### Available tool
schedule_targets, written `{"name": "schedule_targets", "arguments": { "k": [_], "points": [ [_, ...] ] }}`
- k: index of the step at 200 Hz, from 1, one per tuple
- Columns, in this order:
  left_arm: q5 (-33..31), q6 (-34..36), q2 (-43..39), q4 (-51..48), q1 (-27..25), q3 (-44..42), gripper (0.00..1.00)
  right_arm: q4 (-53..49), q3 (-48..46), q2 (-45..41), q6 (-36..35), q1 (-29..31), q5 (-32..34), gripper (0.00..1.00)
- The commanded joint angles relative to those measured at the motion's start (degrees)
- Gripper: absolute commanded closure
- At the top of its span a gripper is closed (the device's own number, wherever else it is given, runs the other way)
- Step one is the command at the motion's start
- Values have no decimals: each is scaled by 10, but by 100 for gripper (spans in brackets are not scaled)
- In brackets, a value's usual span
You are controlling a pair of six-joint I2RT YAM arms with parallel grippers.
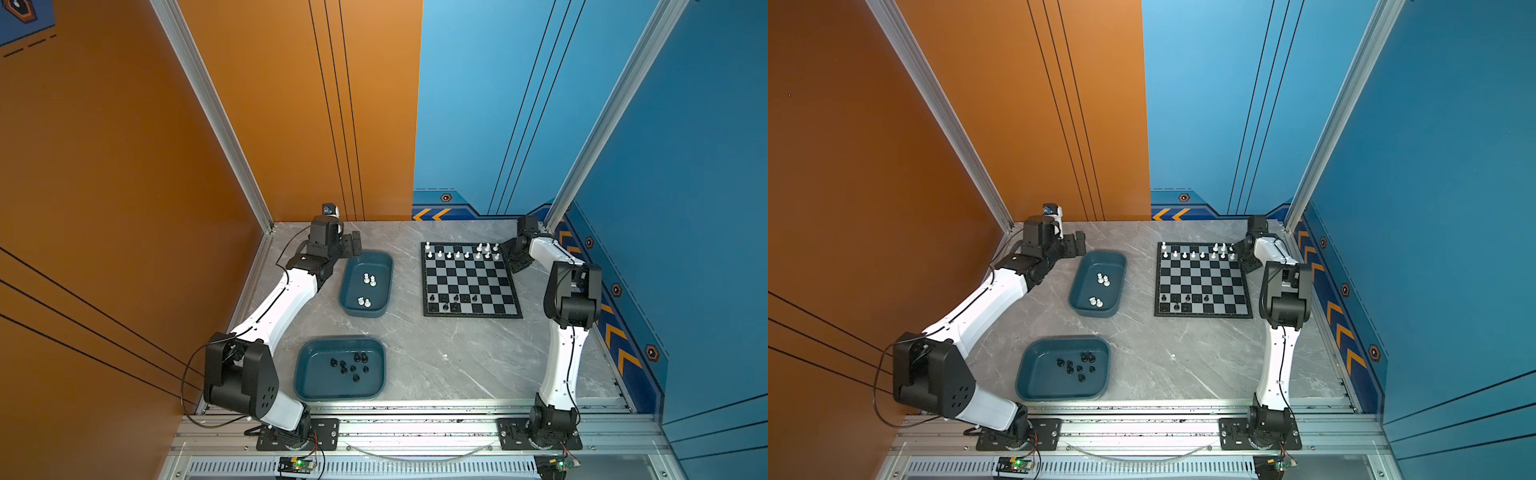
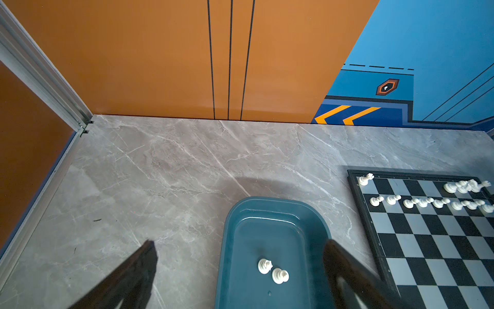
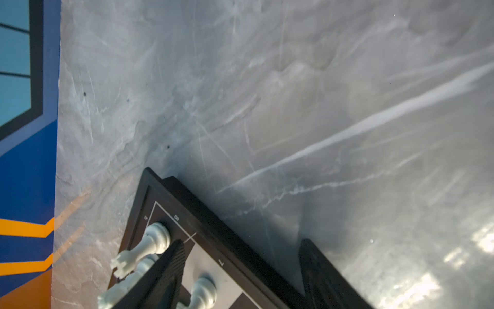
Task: Set up the chess pieces on the board
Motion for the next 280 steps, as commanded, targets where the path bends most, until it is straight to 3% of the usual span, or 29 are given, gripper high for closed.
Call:
{"name": "schedule_targets", "arguments": {
  "k": [1,142,223,280],
  "points": [
    [16,-4,-31,12,10,-22,2,-54,-43,18,19,24,-34,30],
    [43,-1,-120,1,35,-82,2,-17,-131,-54,14,43,-28,29],
    [47,-16,-76,21,19,-49,2,-31,-144,-105,-18,-5,-42,28],
    [31,-13,-6,24,-10,19,2,-51,-49,-46,-27,-31,-55,27]
  ]
}}
